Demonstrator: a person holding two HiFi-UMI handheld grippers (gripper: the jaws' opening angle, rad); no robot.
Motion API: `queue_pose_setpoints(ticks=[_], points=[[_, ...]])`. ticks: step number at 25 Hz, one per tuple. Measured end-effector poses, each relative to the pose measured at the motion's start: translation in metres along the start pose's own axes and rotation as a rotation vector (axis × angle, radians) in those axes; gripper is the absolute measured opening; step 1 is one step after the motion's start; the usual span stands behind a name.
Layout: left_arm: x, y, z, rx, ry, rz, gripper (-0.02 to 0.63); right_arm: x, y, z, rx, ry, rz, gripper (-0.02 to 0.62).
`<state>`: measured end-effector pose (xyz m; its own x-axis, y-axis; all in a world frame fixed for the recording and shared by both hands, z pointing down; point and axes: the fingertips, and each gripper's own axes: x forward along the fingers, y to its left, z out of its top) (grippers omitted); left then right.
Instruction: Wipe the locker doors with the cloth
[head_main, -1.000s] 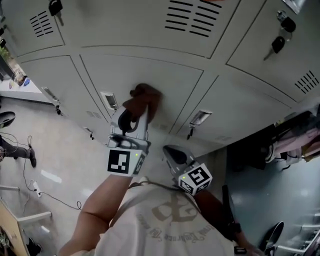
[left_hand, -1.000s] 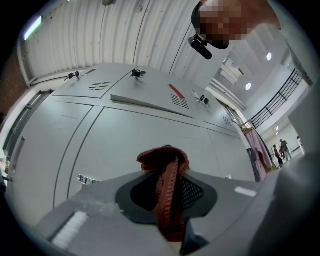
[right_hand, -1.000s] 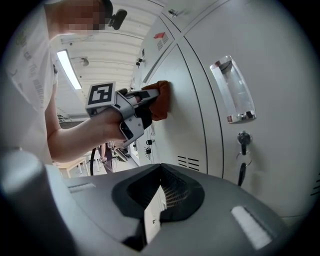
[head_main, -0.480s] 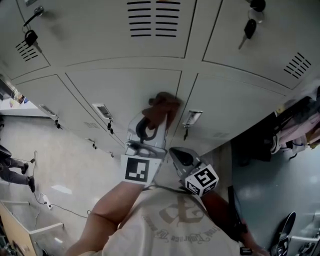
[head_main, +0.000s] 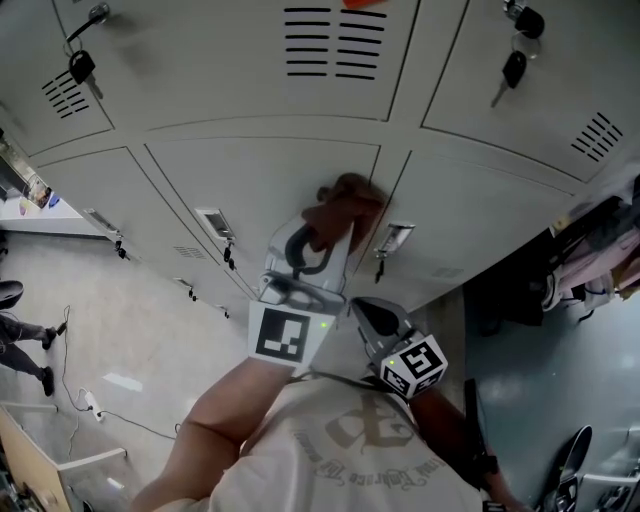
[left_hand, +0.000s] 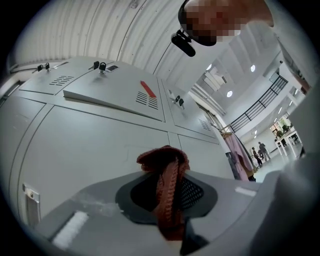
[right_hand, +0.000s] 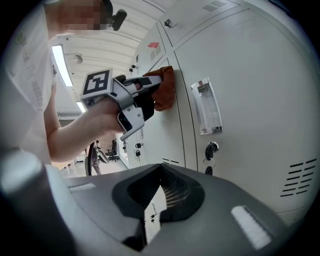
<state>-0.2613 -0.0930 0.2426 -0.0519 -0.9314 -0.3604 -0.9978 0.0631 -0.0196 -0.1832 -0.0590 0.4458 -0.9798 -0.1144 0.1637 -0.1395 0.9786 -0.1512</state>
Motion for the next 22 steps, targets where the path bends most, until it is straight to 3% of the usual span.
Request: queue_pose_setpoints(ticks=[6, 22], points=[[-0.012, 0.028, 0.008, -0.045, 0.000, 0.030, 0.079, 0.005, 0.006, 0.000, 0.008, -0.002, -0.013, 0.008], [-0.063, 0.120, 0.006, 0.029, 0.028, 0.146, 0.081, 0.040, 0.037, -0.011, 0.018, 0.008, 0.026, 0.008]])
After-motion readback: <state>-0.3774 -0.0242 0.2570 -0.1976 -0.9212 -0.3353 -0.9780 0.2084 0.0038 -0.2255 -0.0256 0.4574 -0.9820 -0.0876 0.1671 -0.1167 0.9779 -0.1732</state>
